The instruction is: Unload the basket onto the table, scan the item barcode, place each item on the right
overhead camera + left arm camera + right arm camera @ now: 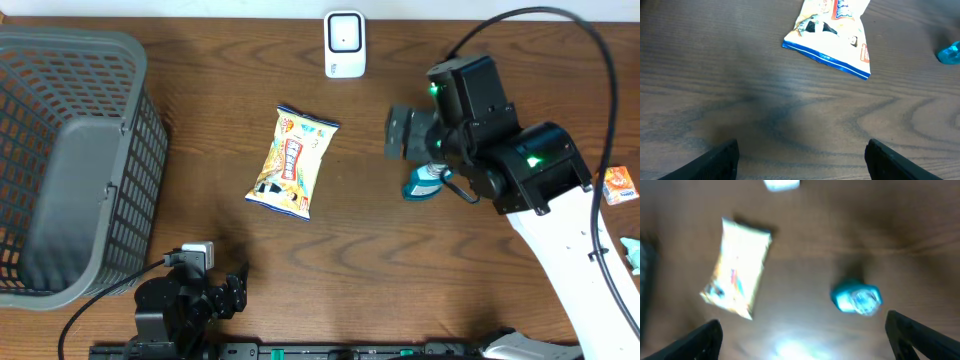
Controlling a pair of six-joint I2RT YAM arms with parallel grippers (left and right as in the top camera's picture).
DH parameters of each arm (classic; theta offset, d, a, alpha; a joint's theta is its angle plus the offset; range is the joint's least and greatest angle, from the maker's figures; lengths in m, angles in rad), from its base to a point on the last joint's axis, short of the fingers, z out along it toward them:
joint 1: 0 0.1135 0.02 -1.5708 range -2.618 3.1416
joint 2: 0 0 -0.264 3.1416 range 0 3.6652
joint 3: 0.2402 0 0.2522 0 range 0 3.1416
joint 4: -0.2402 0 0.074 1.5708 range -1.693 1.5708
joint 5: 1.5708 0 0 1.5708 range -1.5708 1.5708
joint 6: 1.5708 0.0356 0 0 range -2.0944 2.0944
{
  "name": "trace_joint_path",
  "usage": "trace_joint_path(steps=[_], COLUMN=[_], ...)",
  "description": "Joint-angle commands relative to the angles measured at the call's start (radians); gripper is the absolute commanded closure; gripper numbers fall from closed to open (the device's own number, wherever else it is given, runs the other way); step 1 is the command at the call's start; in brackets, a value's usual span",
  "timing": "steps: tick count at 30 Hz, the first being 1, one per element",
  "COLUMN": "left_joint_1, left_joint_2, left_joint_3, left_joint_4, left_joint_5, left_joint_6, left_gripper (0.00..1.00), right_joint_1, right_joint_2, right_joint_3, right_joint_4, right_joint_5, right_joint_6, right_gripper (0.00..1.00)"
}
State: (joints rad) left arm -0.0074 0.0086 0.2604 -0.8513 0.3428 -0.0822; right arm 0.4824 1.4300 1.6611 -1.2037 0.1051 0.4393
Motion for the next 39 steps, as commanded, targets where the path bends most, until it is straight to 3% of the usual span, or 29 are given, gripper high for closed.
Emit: trace_joint_path(steps=[1, 6, 16, 27, 39], left_joint_1=[0.002, 0.002, 0.002, 0.002, 0.002], left_joint_2=[-0.005, -0.005, -0.005, -0.005, -0.005], left_joint_3=[0.003, 0.003, 0.003, 0.003, 0.003], left_joint_4=[-0.013, -0.013, -0.013, -0.013, -0.013], left_joint_5=[0.012, 0.012, 0.012, 0.012, 0.012], left_joint_6=[-0.006, -0.006, -0.005, -0.005, -0.005], left_gripper=[0.20, 0.20, 0.20, 0.19, 0.20], right_joint_1=[-0.019, -0.019, -0.022, -0.093, -0.154], right_joint_2=[0.003, 0.003, 0.078, 0.273, 0.175], right_joint_3=[0.007, 0.006, 0.004, 0.004, 0.037], right_joint_4=[-0.028, -0.026, 0.012, 0.048, -0.152], right_joint_5=[0.017, 0.053, 0.053, 0.021, -0.263], right_joint_6=[-0.300, -0.370, -0.852, -1.057, -1.252], right_gripper=[0.01, 0.01, 0.01, 0.03, 0.05])
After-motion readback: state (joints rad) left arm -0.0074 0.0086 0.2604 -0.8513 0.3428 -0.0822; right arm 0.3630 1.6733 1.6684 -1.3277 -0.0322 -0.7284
